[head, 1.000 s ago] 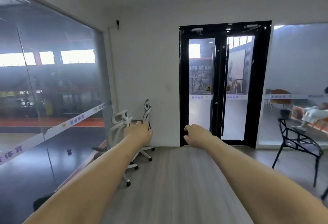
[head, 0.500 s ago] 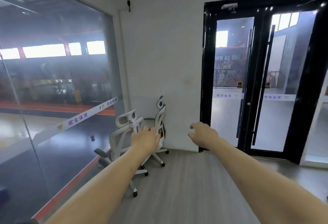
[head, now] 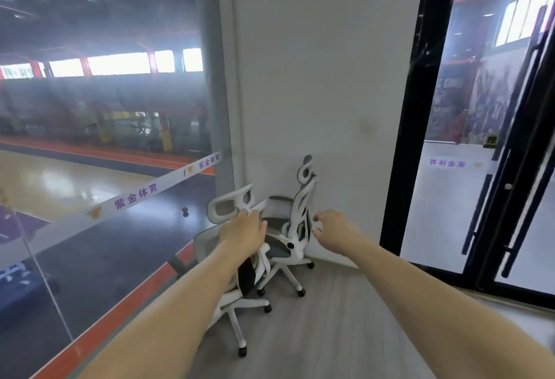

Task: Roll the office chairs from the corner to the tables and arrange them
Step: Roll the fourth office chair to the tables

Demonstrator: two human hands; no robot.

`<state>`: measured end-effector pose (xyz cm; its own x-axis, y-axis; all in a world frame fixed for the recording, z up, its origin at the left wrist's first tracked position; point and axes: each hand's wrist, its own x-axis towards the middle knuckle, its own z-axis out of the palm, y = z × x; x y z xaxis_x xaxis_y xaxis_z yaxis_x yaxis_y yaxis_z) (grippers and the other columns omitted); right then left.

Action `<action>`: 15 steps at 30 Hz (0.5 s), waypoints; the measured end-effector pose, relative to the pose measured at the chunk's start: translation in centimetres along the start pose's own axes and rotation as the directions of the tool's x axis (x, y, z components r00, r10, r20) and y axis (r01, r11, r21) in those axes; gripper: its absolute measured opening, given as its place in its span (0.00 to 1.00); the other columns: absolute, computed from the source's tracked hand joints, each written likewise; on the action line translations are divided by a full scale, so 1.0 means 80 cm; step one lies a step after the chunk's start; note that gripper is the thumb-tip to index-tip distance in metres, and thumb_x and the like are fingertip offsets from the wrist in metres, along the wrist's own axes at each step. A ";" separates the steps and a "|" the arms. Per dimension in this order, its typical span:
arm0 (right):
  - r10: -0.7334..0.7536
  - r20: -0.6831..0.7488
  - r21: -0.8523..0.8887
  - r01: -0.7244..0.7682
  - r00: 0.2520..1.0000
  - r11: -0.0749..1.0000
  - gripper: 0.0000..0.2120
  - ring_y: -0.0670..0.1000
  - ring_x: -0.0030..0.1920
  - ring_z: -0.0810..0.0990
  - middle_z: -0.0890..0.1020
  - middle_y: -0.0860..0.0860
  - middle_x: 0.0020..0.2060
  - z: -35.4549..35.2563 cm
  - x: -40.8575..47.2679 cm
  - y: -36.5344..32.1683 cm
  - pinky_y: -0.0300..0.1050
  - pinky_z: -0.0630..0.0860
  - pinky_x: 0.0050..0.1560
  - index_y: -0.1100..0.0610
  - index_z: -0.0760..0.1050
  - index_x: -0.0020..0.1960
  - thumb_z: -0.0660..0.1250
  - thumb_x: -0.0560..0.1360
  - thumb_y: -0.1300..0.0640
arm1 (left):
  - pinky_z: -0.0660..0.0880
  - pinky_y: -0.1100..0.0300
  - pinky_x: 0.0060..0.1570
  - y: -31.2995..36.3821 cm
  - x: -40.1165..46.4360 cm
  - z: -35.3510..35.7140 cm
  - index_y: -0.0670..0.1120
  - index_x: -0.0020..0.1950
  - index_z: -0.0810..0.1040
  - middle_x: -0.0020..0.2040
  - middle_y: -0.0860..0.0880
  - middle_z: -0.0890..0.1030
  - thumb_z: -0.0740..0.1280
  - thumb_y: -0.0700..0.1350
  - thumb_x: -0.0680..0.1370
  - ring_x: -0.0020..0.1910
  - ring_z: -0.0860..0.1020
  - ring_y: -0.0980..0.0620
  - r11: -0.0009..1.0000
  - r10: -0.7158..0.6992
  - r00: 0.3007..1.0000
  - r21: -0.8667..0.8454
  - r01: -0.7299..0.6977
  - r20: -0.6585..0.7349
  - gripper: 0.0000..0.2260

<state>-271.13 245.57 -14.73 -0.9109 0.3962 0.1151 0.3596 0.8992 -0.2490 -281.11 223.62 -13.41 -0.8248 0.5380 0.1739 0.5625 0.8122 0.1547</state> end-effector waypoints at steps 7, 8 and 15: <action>-0.057 0.069 0.070 0.052 0.996 0.996 0.21 0.57 0.64 0.76 0.76 0.54 0.68 0.057 0.217 -0.012 0.57 0.77 0.63 0.54 0.74 0.70 0.60 0.82 0.47 | 0.71 0.50 0.49 -0.067 0.189 0.068 0.51 0.72 0.72 0.67 0.46 0.76 0.54 0.55 0.86 0.61 0.77 0.44 0.998 -0.065 0.998 -0.018 0.065 0.000 0.18; -0.066 0.079 0.068 0.060 0.995 0.996 0.21 0.57 0.64 0.77 0.76 0.54 0.68 0.065 0.244 -0.013 0.58 0.77 0.63 0.54 0.74 0.71 0.60 0.82 0.46 | 0.72 0.50 0.50 -0.075 0.212 0.078 0.51 0.72 0.72 0.67 0.47 0.76 0.54 0.56 0.86 0.62 0.77 0.44 0.997 -0.073 0.997 -0.010 0.073 0.005 0.18; -0.173 0.126 0.071 0.165 0.977 0.984 0.19 0.57 0.58 0.79 0.80 0.53 0.63 0.133 0.433 -0.001 0.52 0.77 0.56 0.53 0.75 0.70 0.60 0.82 0.47 | 0.72 0.50 0.50 -0.118 0.368 0.155 0.51 0.71 0.70 0.66 0.46 0.75 0.52 0.55 0.86 0.60 0.77 0.43 0.986 -0.169 0.984 0.018 0.168 0.059 0.17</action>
<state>-304.83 257.25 -21.00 -0.9776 0.2078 0.0347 0.1888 0.9370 -0.2940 -311.40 234.58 -21.80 -0.9098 0.4056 0.0881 0.4149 0.8949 0.1642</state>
